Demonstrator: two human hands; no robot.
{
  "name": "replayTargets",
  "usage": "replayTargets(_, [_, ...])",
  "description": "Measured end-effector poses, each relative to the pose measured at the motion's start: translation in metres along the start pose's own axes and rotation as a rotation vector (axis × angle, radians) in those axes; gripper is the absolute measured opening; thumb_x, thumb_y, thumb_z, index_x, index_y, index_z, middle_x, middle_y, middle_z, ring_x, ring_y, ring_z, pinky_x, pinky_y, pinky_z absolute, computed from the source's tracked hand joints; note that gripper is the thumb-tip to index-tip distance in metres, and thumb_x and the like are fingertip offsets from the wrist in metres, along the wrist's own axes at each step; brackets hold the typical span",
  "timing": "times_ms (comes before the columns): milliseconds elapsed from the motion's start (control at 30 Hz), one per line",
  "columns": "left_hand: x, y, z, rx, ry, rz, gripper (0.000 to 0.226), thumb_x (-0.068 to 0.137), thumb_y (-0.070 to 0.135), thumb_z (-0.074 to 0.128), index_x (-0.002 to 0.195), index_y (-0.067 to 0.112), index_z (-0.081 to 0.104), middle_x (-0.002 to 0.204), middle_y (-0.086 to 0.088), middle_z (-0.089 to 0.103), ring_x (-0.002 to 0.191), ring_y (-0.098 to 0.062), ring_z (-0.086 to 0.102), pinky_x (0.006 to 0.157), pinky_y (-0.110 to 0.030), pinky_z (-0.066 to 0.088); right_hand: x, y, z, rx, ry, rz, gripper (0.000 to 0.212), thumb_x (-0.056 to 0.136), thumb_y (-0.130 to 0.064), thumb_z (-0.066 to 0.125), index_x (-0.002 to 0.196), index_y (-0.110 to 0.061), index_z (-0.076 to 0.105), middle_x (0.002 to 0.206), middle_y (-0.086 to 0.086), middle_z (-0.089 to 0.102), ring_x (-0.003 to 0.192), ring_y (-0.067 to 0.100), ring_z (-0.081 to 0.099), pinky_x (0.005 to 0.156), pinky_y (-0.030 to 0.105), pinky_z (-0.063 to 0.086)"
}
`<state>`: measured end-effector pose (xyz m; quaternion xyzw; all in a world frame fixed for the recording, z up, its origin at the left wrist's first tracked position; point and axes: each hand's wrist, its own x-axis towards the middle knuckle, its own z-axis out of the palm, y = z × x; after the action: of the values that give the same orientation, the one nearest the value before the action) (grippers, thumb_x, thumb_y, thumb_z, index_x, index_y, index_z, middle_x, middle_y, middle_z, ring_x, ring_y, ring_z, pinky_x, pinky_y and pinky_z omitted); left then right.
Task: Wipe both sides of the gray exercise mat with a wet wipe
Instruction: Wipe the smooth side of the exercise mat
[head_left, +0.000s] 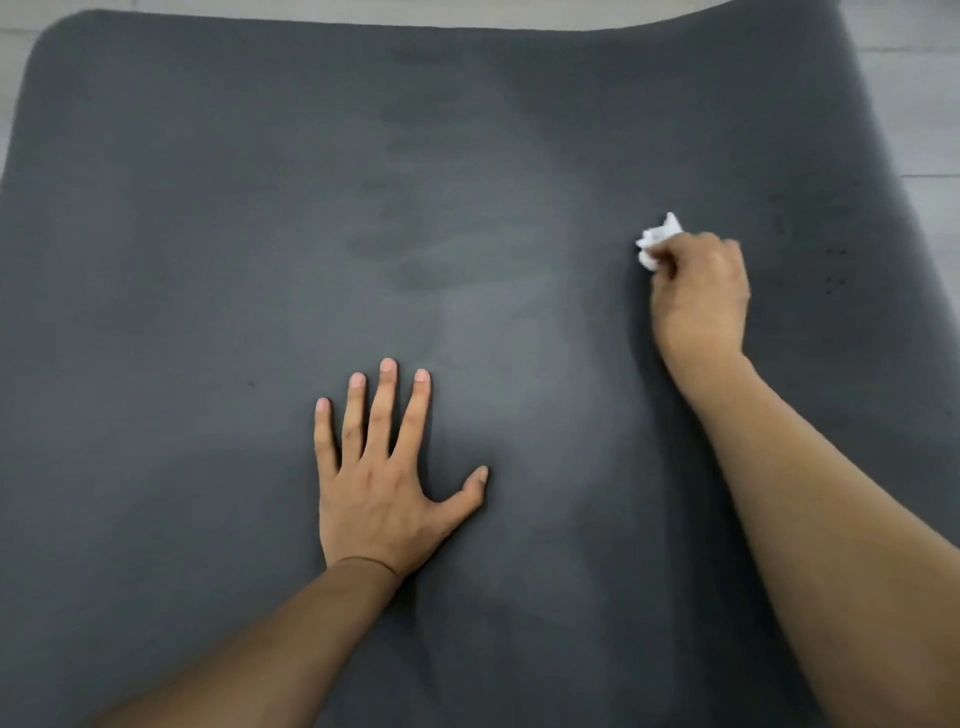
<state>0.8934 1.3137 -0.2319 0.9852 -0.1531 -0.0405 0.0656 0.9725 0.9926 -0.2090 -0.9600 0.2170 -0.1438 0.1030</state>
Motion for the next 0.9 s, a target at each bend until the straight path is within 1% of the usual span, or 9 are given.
replayTargets(67, [0.0,0.0,0.001,0.007,0.004,0.0,0.104,0.079,0.083,0.043,0.163,0.027,0.02,0.171,-0.002,0.013,0.158,-0.029,0.011,0.124,-0.06,0.012,-0.002,0.001,0.004,-0.047,0.036,0.188,0.029,0.088,-0.007,0.048,0.106,-0.013,0.07,0.102,0.012,0.065,0.094,0.034,0.052,0.079,0.034,0.037])
replayTargets(133, [-0.001,0.0,0.001,0.012,0.002,0.0,0.104,0.079,0.083,0.043,0.163,0.027,0.019,0.171,-0.003,0.013,0.158,-0.029,0.01,0.124,-0.06,0.011,-0.007,-0.043,0.019,0.064,0.032,0.184,0.029,0.085,-0.007,0.051,0.101,-0.015,0.074,0.103,0.007,0.069,0.094,0.031,0.058,0.078,0.026,0.038])
replayTargets(300, [0.0,-0.001,0.004,0.013,0.0,-0.002,0.105,0.078,0.085,0.04,0.163,0.027,0.02,0.171,-0.003,0.014,0.158,-0.028,0.011,0.124,-0.059,0.011,-0.059,-0.17,0.054,0.336,-0.108,-0.393,0.022,0.071,0.001,0.069,0.086,-0.013,0.076,0.091,0.004,0.072,0.08,0.029,0.063,0.073,0.026,0.043])
replayTargets(400, [0.0,-0.001,0.003,0.02,-0.002,-0.003,0.105,0.078,0.085,0.04,0.163,0.027,0.018,0.171,-0.003,0.014,0.158,-0.028,0.011,0.125,-0.059,0.011,-0.053,-0.129,0.039,0.301,-0.134,-0.559,0.021,0.079,-0.004,0.064,0.093,-0.016,0.074,0.09,0.004,0.069,0.077,0.028,0.056,0.071,0.034,0.049])
replayTargets(467, [-0.001,0.0,0.001,0.016,-0.002,-0.003,0.104,0.079,0.085,0.04,0.163,0.028,0.018,0.171,-0.003,0.014,0.158,-0.029,0.011,0.125,-0.059,0.011,-0.043,-0.06,0.021,0.223,-0.033,-0.479,0.021,0.078,-0.004,0.063,0.094,-0.015,0.073,0.094,0.007,0.07,0.08,0.029,0.056,0.078,0.033,0.045])
replayTargets(600, [0.0,0.0,0.0,0.013,-0.011,0.002,0.104,0.08,0.085,0.038,0.163,0.028,0.016,0.171,-0.002,0.011,0.158,-0.028,0.009,0.125,-0.058,0.01,-0.06,0.033,-0.002,0.094,0.125,0.029,0.022,0.09,-0.007,0.049,0.103,-0.013,0.066,0.101,0.009,0.061,0.087,0.031,0.046,0.082,0.036,0.043])
replayTargets(733, [-0.003,-0.003,0.0,-0.043,0.018,-0.003,0.097,0.081,0.081,0.046,0.159,0.025,0.031,0.167,-0.006,0.022,0.156,-0.03,0.016,0.127,-0.055,0.006,-0.058,0.031,0.009,0.165,0.177,0.077,0.024,0.09,-0.008,0.045,0.103,-0.016,0.064,0.104,0.006,0.059,0.093,0.029,0.046,0.083,0.025,0.037])
replayTargets(833, [-0.008,-0.003,-0.009,-0.14,0.18,0.116,0.052,0.089,0.057,0.062,0.123,0.017,0.065,0.136,-0.011,0.054,0.132,-0.034,0.047,0.122,-0.052,0.024,-0.056,0.034,0.008,0.182,0.196,0.079,0.024,0.09,-0.008,0.046,0.103,-0.016,0.064,0.104,0.005,0.059,0.094,0.028,0.047,0.082,0.022,0.036])
replayTargets(900, [-0.018,-0.005,-0.015,-0.108,0.254,0.26,0.023,0.098,0.036,0.061,0.103,0.015,0.071,0.117,-0.006,0.066,0.109,-0.034,0.061,0.107,-0.048,0.041,-0.059,0.034,0.009,0.173,0.198,0.083,0.024,0.089,-0.009,0.047,0.103,-0.016,0.064,0.105,0.005,0.059,0.095,0.029,0.047,0.083,0.024,0.037])
